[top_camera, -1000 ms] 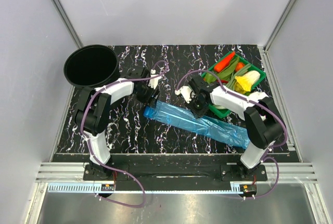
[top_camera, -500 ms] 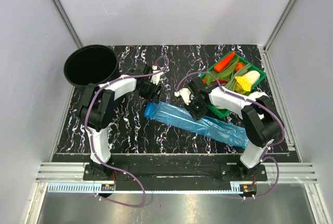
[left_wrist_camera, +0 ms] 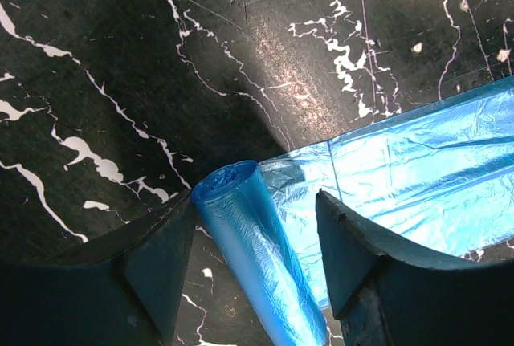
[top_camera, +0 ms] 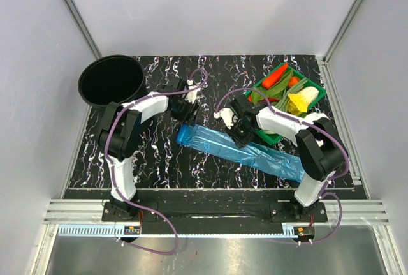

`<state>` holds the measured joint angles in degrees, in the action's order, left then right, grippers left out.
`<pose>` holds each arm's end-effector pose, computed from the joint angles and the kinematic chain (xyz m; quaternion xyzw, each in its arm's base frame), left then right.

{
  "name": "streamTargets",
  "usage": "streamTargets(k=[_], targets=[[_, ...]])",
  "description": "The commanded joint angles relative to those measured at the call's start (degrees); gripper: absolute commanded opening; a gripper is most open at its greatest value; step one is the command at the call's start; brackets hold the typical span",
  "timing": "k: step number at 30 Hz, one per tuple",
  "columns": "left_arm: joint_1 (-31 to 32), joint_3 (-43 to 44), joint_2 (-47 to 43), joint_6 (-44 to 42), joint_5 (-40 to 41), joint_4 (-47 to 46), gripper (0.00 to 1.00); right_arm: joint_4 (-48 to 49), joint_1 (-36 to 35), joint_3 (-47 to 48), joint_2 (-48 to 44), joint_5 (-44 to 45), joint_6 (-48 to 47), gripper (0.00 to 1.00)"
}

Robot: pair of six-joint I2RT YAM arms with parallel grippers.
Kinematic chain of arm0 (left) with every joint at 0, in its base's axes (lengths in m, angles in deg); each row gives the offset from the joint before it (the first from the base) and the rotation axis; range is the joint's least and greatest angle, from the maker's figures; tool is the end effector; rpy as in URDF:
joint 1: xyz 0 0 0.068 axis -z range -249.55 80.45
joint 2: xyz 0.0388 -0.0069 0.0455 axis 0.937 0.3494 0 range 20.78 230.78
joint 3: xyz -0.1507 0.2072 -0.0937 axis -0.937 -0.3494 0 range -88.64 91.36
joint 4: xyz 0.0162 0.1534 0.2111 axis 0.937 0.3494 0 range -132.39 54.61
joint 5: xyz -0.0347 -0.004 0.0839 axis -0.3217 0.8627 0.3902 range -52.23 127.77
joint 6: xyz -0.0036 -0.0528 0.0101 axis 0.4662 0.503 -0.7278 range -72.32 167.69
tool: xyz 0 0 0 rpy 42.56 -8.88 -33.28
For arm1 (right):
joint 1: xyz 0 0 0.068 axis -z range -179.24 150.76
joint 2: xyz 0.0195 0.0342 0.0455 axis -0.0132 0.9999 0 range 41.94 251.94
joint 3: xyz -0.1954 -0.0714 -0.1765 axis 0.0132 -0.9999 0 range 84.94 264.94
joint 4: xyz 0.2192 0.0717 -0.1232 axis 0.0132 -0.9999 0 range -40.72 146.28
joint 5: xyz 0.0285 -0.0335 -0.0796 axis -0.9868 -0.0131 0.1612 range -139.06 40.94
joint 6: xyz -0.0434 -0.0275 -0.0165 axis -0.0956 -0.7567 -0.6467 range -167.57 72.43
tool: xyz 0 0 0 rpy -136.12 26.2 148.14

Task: Put the trash bags into the trash bin

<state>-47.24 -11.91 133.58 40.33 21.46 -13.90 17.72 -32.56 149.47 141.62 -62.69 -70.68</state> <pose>0.3682 -0.1619 0.1635 0.2774 0.9254 -0.1656 0.1981 0.2708 0.1881 0.1775 -0.4795 0.8582 0.1295 0.1297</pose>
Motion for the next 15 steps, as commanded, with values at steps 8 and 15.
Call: streamTargets(k=[8, 15], targets=[[-0.2, -4.7, -1.2, 1.9, 9.5, 1.6, 0.65, 1.6, 0.1, 0.4, 0.3, -1.3, -0.3, 0.22], [1.1, -4.7, 0.1, 2.0, 9.1, 1.2, 0.62, 1.6, 0.0, 0.7, 0.7, -1.1, -0.4, 0.22]])
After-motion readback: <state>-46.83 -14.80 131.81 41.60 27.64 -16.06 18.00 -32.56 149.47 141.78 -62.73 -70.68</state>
